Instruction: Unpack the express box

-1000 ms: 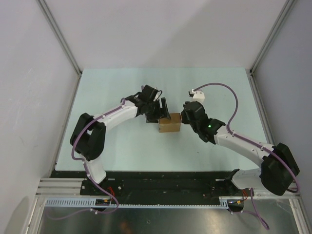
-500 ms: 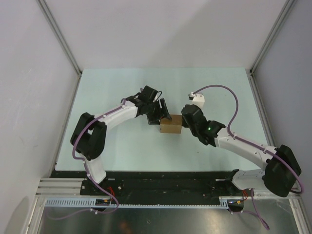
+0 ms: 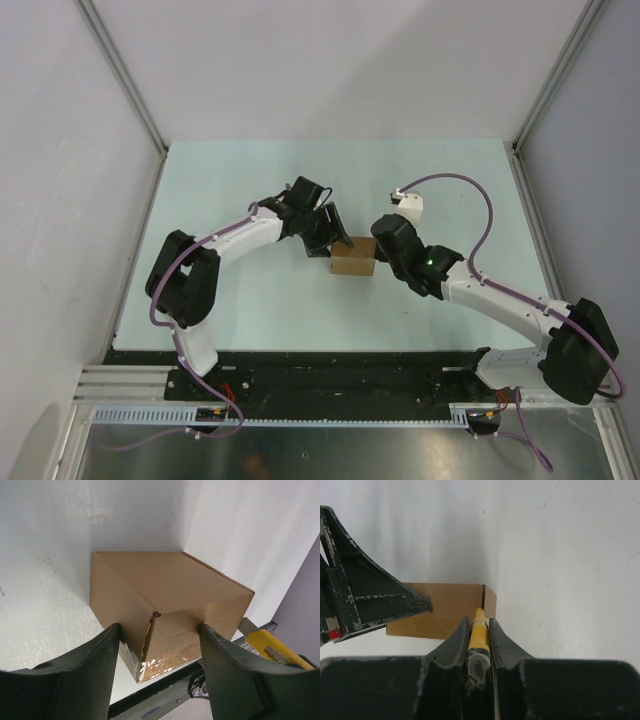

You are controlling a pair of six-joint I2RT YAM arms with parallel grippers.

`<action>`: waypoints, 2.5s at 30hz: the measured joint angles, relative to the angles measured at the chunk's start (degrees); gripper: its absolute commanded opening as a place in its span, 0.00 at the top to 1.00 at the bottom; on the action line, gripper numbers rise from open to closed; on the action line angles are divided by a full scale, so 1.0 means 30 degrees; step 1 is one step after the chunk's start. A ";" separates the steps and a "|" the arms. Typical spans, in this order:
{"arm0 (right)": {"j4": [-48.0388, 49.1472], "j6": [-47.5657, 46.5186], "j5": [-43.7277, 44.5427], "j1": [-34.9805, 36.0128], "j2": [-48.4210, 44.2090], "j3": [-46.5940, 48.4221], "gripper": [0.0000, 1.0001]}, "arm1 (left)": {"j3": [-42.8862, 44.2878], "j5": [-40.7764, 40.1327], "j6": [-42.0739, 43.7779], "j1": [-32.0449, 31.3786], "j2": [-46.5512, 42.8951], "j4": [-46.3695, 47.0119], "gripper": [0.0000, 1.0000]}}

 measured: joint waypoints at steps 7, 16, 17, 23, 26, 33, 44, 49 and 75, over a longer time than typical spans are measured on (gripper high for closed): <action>-0.0372 0.0765 0.0350 0.0051 0.0583 0.0284 1.00 | -0.0146 0.0007 -0.0386 0.0022 0.0000 0.0211 0.34; -0.1982 0.2251 0.0852 0.0219 0.0874 0.0918 1.00 | -0.0321 0.0197 -0.1071 0.0051 0.0000 0.0459 0.35; -0.2106 0.2310 0.0882 0.0240 0.0838 0.0954 1.00 | -0.0321 0.0204 -0.1122 0.0058 0.0000 0.0474 0.35; -0.2732 0.2550 0.0882 0.0313 0.0481 0.1093 1.00 | -0.0430 0.0321 -0.1377 0.0051 0.0007 0.0656 0.35; -0.2994 0.2652 0.0889 0.0408 0.0335 0.1137 1.00 | -0.0444 0.0328 -0.1392 0.0051 0.0007 0.0678 0.35; -0.3468 0.2885 0.1086 0.0641 0.0488 0.1362 1.00 | -0.0452 0.0342 -0.1399 0.0051 0.0007 0.0692 0.35; -0.3067 0.2040 0.1399 0.0831 0.1268 0.1421 1.00 | -0.0444 0.0321 -0.1282 0.0051 0.0000 0.0714 0.36; -0.2674 0.1027 0.0255 0.0219 0.0095 0.1049 1.00 | -0.0423 -0.0058 -0.0583 -0.0117 -0.0153 0.0750 0.36; -0.0525 -0.4889 -0.8524 -0.2208 -0.2142 0.1020 1.00 | 0.3184 -0.0641 0.5508 0.0342 -0.0663 -0.0321 0.12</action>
